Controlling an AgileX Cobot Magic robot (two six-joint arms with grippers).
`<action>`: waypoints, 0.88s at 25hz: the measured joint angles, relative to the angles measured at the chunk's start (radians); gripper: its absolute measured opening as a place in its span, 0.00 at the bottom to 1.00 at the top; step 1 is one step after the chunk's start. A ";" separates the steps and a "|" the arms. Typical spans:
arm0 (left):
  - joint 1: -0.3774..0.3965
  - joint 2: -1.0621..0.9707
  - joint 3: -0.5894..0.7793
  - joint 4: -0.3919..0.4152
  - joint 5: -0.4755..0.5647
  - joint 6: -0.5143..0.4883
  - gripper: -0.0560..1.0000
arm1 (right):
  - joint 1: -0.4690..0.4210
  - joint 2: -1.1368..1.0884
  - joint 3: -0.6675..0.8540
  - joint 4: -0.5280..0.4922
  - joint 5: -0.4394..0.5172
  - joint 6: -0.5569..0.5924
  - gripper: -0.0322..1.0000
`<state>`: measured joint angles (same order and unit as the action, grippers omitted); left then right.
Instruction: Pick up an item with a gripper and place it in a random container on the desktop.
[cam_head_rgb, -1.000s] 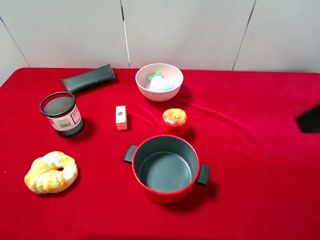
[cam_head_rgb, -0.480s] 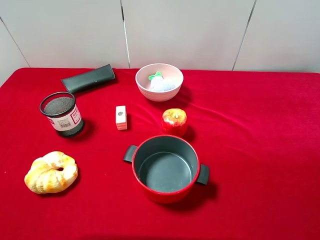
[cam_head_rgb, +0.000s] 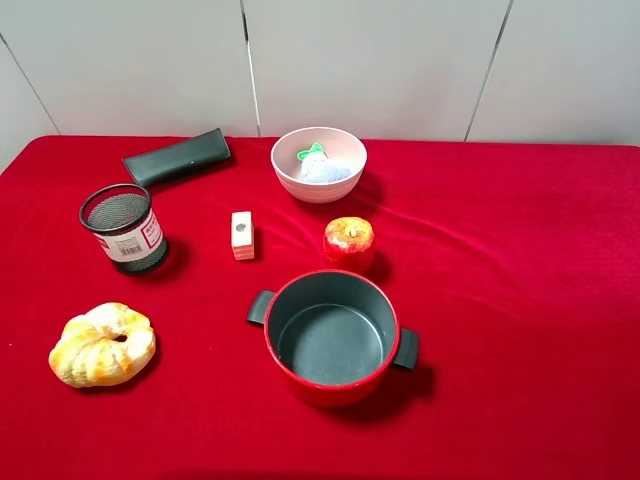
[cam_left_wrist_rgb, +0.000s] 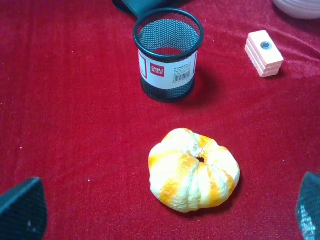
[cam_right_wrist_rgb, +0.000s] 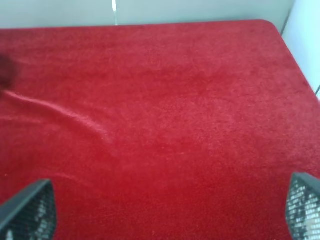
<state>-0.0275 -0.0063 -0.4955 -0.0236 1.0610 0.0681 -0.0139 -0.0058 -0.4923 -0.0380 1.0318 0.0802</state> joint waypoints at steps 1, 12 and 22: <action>0.000 0.000 0.000 0.000 0.000 0.000 0.99 | 0.000 0.000 0.000 0.000 0.000 0.000 0.70; 0.000 0.000 0.000 0.000 0.000 0.000 0.99 | 0.000 0.000 0.000 -0.001 0.000 0.000 0.70; 0.000 0.000 0.000 0.000 0.000 0.000 0.99 | 0.000 0.000 0.000 -0.002 0.000 -0.001 0.70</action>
<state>-0.0275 -0.0063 -0.4955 -0.0236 1.0610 0.0681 -0.0139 -0.0058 -0.4923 -0.0399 1.0318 0.0793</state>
